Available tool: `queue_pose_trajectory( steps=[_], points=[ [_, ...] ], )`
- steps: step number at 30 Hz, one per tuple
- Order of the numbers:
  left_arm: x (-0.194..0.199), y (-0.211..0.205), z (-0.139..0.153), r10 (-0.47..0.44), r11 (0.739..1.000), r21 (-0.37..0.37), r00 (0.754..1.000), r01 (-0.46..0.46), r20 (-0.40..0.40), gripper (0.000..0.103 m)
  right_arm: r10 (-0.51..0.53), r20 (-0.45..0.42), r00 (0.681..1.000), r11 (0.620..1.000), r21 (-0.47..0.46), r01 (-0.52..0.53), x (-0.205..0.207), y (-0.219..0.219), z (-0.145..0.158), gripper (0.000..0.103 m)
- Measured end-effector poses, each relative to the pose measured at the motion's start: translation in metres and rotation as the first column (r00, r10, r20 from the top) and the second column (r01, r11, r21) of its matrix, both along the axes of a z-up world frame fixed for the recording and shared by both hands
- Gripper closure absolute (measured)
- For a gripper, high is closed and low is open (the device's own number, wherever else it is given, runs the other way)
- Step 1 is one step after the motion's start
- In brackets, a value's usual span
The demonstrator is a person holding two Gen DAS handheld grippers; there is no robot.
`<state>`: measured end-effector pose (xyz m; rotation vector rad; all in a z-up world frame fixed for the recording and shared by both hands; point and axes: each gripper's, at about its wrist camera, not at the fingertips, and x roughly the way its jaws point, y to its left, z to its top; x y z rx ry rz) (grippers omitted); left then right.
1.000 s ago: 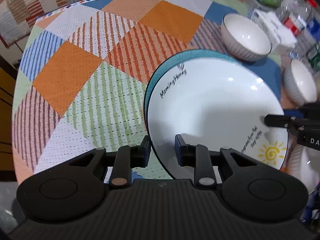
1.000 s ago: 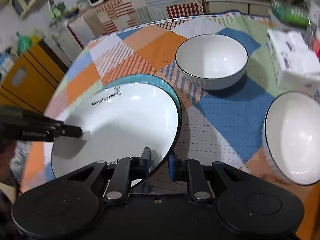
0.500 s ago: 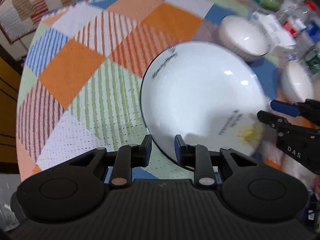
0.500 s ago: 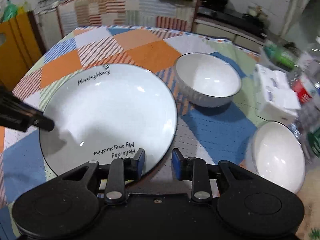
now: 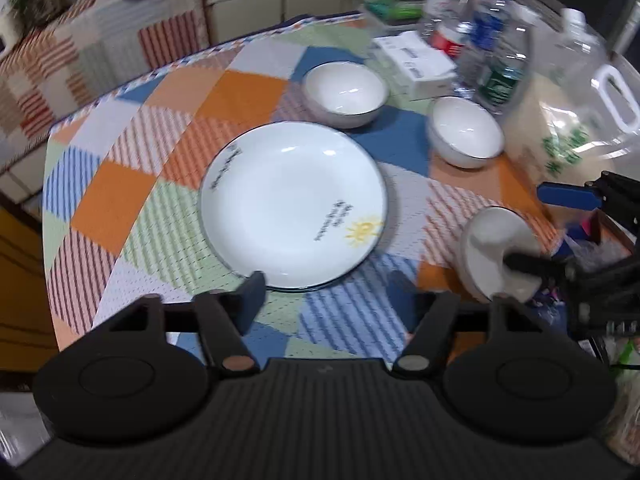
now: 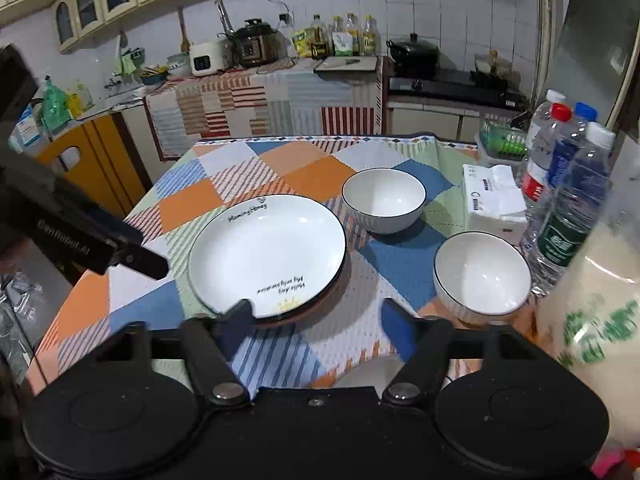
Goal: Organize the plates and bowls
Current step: 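Reach the left tool to a white bowl rim and grasp it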
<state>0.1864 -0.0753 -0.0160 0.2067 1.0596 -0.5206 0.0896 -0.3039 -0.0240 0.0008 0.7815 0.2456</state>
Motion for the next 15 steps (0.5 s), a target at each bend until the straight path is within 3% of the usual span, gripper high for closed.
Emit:
queue_pose_trajectory(
  steps=[1,2,4,8,15],
  points=[
    [-0.004,-0.004,0.002,-0.009,1.0,0.0,1.0,0.009,0.003,0.021,0.004,0.006,1.0,1.0,-0.004,-0.004,-0.008,-0.001,-0.001,0.004],
    [-0.01,-0.009,0.003,-0.025,1.0,0.002,1.0,0.025,0.008,0.019,0.003,0.017,1.0,1.0,-0.007,-0.002,-0.015,-0.001,-0.002,0.002],
    [-0.019,-0.02,0.005,-0.051,0.998,0.023,0.999,0.05,0.015,0.011,-0.004,0.03,1.0,1.0,-0.022,0.004,-0.028,-0.001,-0.006,0.002],
    [-0.034,-0.045,0.0,-0.089,0.991,0.099,0.996,0.086,0.029,0.01,-0.003,-0.005,1.0,0.996,-0.089,0.002,-0.044,-0.001,-0.024,0.002],
    [-0.047,-0.076,-0.029,-0.133,0.989,0.056,0.991,0.134,-0.022,0.01,-0.032,-0.052,0.998,0.981,-0.195,0.022,-0.061,-0.01,-0.067,0.002]
  ],
)
